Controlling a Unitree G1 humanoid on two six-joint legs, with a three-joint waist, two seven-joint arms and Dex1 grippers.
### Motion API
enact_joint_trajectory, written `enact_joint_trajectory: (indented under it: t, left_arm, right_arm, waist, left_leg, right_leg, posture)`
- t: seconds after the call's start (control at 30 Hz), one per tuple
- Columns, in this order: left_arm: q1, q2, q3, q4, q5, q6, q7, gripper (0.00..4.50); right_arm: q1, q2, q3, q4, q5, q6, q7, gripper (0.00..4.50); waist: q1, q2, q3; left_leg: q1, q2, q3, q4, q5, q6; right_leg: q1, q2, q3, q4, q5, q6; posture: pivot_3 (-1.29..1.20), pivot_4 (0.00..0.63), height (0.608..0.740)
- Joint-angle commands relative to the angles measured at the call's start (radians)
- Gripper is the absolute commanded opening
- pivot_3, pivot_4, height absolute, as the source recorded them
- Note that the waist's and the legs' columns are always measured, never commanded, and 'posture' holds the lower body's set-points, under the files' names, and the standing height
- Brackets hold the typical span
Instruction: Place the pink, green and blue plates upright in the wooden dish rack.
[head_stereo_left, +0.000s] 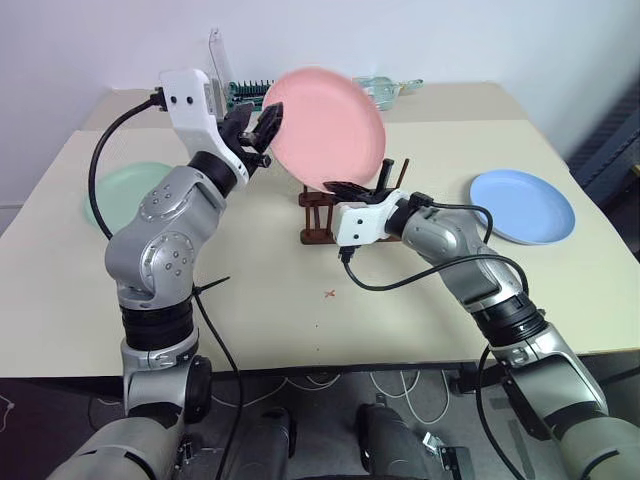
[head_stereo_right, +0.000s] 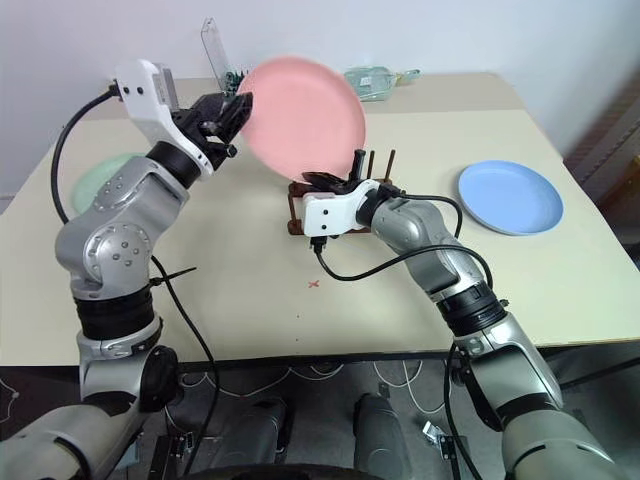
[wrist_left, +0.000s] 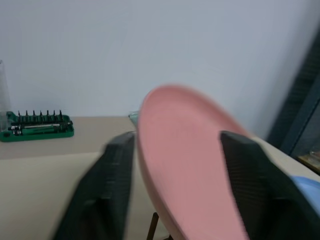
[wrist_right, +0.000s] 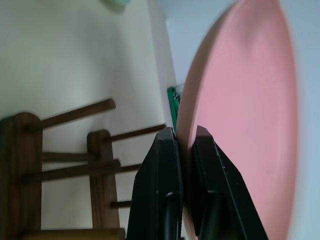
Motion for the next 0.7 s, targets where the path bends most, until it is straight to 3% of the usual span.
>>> enact_joint_trajectory:
  t: [0.03, 0.17, 0.27, 0.4, 0.5, 0.7]
  left_arm:
    - [-0.047, 0.005, 0.059, 0.012, 0.025, -0.05, 0.056, 4.44]
    - [-0.056, 0.042, 0.137, 0.088, 0.04, -0.105, 0.086, 4.44]
    - [-0.029, 0.086, 0.127, 0.104, 0.059, -0.125, 0.045, 4.44]
    - [0.177, 0.238, -0.022, 0.053, 0.136, -0.229, -0.212, 4.44]
    - [0.325, 0.283, -0.043, -0.025, 0.073, -0.262, -0.373, 4.44]
    - [0.428, 0.317, -0.066, -0.063, 0.037, -0.257, -0.506, 4.44]
  right_arm:
    - [-0.037, -0.011, -0.038, -0.016, -0.01, -0.015, -0.04, 0.0]
    - [-0.036, -0.031, -0.116, 0.003, 0.039, 0.029, -0.07, 0.0]
    - [-0.029, -0.017, -0.18, -0.01, 0.117, 0.07, -0.062, 0.0]
    - [0.012, 0.085, -0.371, -0.198, 0.569, 0.382, 0.091, 0.0]
    - [0.033, 0.109, -0.507, -0.318, 0.87, 0.633, 0.14, 0.0]
    - [0.081, 0.085, -0.63, -0.361, 1.117, 0.85, 0.131, 0.0]
  waist:
    - [-0.002, 0.0, 0.0]
    - [-0.003, 0.0, 0.0]
    - [-0.001, 0.0, 0.0]
    - [-0.007, 0.002, 0.0]
    - [-0.005, 0.003, 0.001]
    - [0.002, 0.003, 0.001]
  left_leg:
    - [0.0, 0.0, 0.0, 0.0, 0.0, 0.0]
    - [0.0, 0.0, 0.0, 0.0, 0.0, 0.0]
    - [0.0, 0.0, 0.0, 0.0, 0.0, 0.0]
    - [0.0, 0.0, 0.0, -0.001, 0.0, 0.0]
    - [-0.001, 0.001, 0.0, -0.002, 0.0, 0.0]
    - [-0.008, 0.001, -0.001, 0.001, 0.0, 0.0]
  right_leg:
    - [0.0, 0.0, 0.0, 0.0, 0.0, 0.0]
    - [0.0, 0.0, 0.0, 0.0, 0.0, 0.0]
    - [-0.001, 0.0, 0.0, 0.0, 0.0, 0.0]
    - [-0.001, 0.0, 0.001, 0.0, 0.0, 0.0]
    - [-0.002, 0.0, 0.001, 0.0, 0.0, -0.001]
    - [-0.007, 0.0, -0.001, 0.001, 0.001, -0.003]
  posture:
    - [0.0, 0.15, 0.74]
    - [0.0, 0.15, 0.74]
    - [0.0, 0.15, 0.74]
    - [0.0, 0.15, 0.74]
    - [0.0, 0.15, 0.74]
    - [0.0, 0.15, 0.74]
